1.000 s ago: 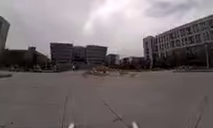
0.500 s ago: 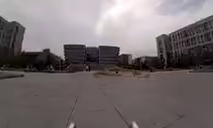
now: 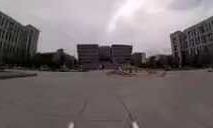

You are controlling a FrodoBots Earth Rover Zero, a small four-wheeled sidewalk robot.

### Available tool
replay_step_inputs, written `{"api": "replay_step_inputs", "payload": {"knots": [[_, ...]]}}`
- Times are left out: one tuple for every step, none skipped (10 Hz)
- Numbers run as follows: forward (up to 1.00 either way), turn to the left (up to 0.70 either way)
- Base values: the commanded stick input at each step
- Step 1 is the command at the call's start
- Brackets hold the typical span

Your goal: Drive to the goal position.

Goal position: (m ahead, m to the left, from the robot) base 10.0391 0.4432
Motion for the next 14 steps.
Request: {"api": "replay_step_inputs", "payload": {"knots": [[0.70, 0.27], [0.70, 0.27], [0.70, 0.00], [0.70, 0.00], [0.70, 0.00], [0.70, 0.00], [0.70, 0.00], [0.70, 0.00], [0.70, 0.00], [0.70, 0.00], [0.70, 0.00], [0.70, 0.00], [0.70, 0.00], [0.70, 0.00]]}}
